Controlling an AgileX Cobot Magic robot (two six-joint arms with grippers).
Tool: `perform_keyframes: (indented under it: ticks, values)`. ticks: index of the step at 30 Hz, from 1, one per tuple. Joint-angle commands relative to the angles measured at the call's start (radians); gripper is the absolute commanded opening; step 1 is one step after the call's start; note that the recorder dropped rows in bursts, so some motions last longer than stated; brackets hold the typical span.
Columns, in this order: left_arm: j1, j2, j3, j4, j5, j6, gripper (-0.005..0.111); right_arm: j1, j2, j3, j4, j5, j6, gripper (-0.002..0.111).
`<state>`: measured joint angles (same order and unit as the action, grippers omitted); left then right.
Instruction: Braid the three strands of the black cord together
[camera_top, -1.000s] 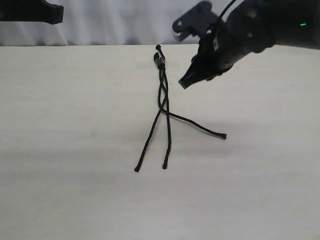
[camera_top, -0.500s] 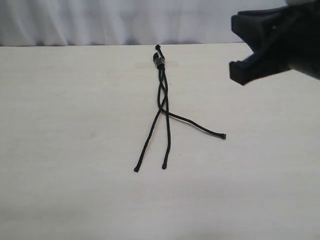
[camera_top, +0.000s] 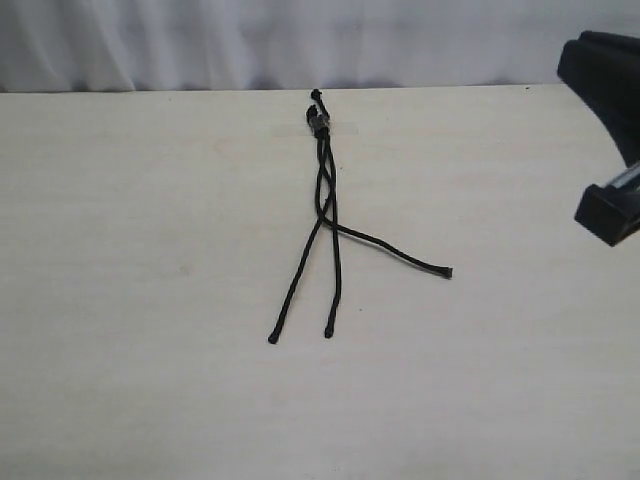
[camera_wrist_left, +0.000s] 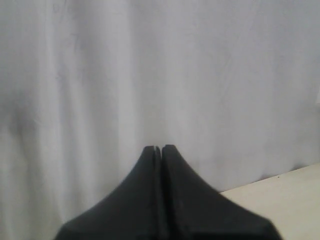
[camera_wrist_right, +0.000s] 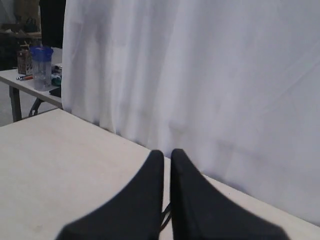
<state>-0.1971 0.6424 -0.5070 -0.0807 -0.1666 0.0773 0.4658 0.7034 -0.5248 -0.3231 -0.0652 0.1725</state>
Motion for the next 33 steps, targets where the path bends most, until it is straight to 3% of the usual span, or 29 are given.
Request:
perform_keyframes:
  ticks: [1,4,13,19,23,30,33]
  values:
    - [0.006,-0.043,0.019,-0.006,0.0,-0.005,0.0,0.0,-0.044,0.006,0.005,-0.013,0.007,0.005]
    - [0.056,-0.167,0.069,-0.001,0.067,0.005,0.0,0.0,-0.064,0.006,0.005,-0.013,0.007,0.005]
    - [0.313,-0.591,0.271,0.004,0.324,0.005,0.0,0.0,-0.073,0.006,0.005,-0.013,0.007,0.005]
    - [0.348,-0.642,0.285,0.042,0.508,0.005,0.0,0.0,-0.073,0.006,0.005,-0.013,0.007,0.005]
    - [0.347,-0.642,0.33,0.045,0.445,0.005,0.0,0.0,-0.073,0.006,0.005,-0.013,0.007,0.005]
    - [0.349,-0.642,0.507,0.047,0.143,0.003,0.0,0.0,-0.073,0.006,0.005,-0.013,0.007,0.005]
    - [0.349,-0.642,0.507,0.091,0.155,-0.003,0.0,0.0,-0.073,0.006,0.005,-0.013,0.007,0.005]
